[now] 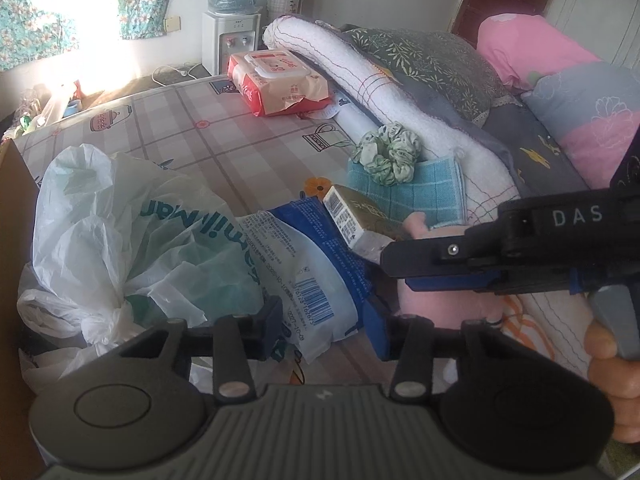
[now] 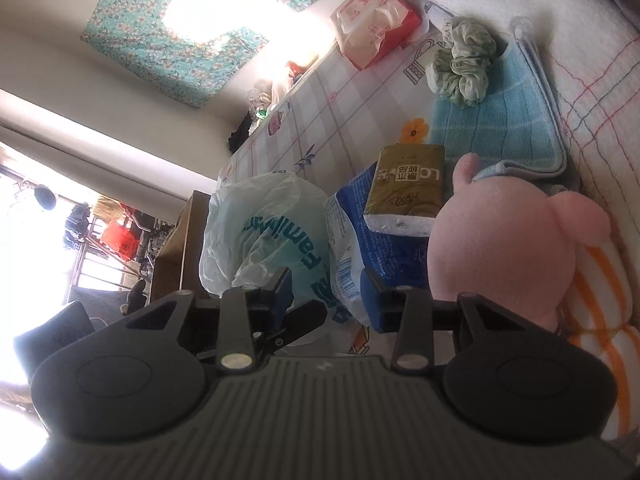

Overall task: Organize soft objects
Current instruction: 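Move the left gripper to the blue-and-teal wet-wipes pack on the bed, then grasp the blue wet-wipes pack with the left gripper and lift it, then carry the wet-wipes pack with the left gripper over the cardboard box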

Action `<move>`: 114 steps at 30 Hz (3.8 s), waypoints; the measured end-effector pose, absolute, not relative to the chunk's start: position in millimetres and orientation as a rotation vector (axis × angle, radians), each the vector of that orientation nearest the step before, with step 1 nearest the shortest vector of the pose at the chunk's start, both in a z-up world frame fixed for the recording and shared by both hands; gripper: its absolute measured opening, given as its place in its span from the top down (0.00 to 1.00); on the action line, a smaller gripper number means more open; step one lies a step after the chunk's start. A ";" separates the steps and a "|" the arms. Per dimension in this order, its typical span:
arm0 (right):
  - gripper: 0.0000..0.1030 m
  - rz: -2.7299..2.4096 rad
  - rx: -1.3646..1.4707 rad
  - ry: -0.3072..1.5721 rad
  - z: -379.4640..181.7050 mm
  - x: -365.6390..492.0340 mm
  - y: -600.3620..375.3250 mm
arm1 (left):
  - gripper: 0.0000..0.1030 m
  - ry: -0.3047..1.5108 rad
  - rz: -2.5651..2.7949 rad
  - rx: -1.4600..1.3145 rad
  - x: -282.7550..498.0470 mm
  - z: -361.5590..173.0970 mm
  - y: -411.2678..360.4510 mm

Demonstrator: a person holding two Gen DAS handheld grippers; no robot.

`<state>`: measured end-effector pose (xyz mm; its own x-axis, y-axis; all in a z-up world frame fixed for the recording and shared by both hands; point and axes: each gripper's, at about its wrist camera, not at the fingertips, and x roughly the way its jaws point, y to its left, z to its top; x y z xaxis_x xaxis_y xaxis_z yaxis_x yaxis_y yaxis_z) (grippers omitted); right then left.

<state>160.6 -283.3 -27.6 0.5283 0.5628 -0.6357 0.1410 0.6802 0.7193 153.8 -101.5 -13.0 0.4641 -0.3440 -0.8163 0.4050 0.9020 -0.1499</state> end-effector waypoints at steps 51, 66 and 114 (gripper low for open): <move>0.25 0.463 1.090 1.253 -76.5 268.6 -276.5 | 0.28 1.144 -0.444 -0.064 206.6 -49.8 -104.3; 0.59 0.346 0.914 1.308 -92.7 283.4 -266.4 | 0.31 1.131 -0.437 -0.139 209.9 -45.2 -95.2; 0.69 0.150 0.604 1.185 -17.6 49.0 -227.8 | 0.32 1.029 -0.744 -0.134 0.3 -41.8 -79.0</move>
<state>49.0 -227.8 -17.6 0.3870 0.4168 -0.8225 0.1987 0.8334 0.5158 0.3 -79.0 -41.8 0.2975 -0.6174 -0.7282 0.4974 0.7513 -0.4338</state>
